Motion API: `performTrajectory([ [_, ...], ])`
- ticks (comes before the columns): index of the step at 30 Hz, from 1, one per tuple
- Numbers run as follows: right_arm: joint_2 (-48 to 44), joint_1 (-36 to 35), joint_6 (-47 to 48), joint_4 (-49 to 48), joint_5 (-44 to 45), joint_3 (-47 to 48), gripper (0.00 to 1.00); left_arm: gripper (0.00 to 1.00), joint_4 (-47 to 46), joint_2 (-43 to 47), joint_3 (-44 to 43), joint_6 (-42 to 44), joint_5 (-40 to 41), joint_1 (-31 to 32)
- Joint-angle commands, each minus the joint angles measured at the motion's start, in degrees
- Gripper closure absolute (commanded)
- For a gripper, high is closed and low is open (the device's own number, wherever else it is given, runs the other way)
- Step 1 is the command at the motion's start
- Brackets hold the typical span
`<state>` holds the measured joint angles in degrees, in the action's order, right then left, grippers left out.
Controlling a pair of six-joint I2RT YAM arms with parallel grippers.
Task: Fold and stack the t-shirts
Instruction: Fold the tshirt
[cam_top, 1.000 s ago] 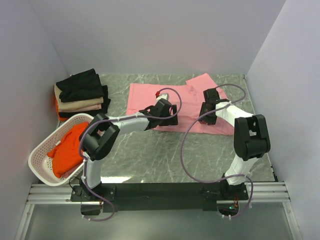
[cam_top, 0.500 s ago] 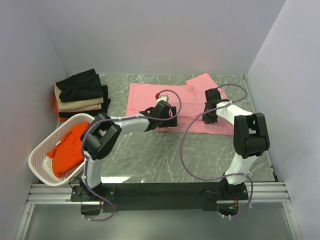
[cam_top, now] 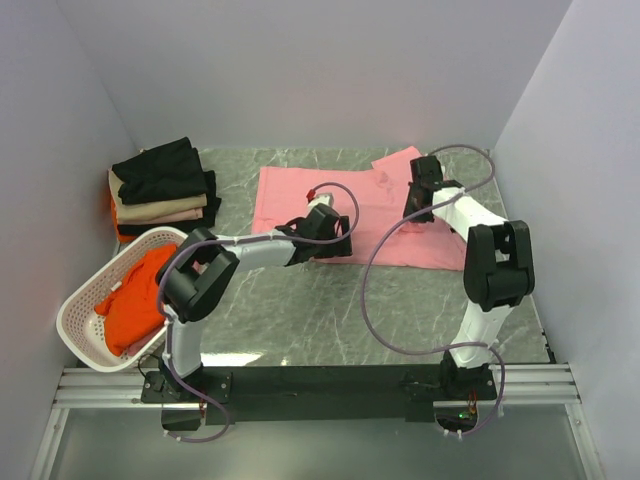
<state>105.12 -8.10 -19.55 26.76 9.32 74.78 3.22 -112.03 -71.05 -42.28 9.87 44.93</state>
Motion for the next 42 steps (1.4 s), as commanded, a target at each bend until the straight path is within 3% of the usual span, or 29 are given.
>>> performTrajectory([
  [1,2.2,0.4,2.1,0.7,1.8,6.0,1.0,0.01,1.1,6.6,1.3,-1.9,-1.9,0.2],
  [10,9.7,0.3,5.7,3.2,0.2,16.3,1.0,0.01,5.3,12.2,3.0,-0.8,0.8,0.2],
  [18,11.3,-1.4,9.4,2.5,-1.1,17.6,1.0,0.01,5.0,12.2,5.4,-1.4,1.5,0.2],
  [21,11.0,-2.2,10.5,2.7,-1.7,17.9,0.93,0.01,4.6,11.2,5.0,-1.3,1.1,0.2],
  [25,8.2,-2.3,10.6,0.8,-3.0,15.5,0.7,0.01,4.2,9.8,4.3,-1.1,1.2,0.2],
  [28,4.7,-2.3,10.8,-1.1,-3.8,13.3,0.59,0.01,4.0,9.3,3.9,-1.1,1.0,0.2],
  [32,-0.2,-2.2,11.1,-3.2,-2.6,10.0,0.54,0.01,3.4,8.8,3.1,-1.3,0.3,0.2],
  [36,-0.8,-1.4,7.9,1.6,3.3,9.7,0.54,0.01,3.1,8.4,2.9,-1.4,0.2,0.3],
  [42,-1.6,2.0,5.1,0.9,-1.3,3.7,0.54,0.01,2.6,6.5,1.7,-1.1,-0.6,0.3],
])
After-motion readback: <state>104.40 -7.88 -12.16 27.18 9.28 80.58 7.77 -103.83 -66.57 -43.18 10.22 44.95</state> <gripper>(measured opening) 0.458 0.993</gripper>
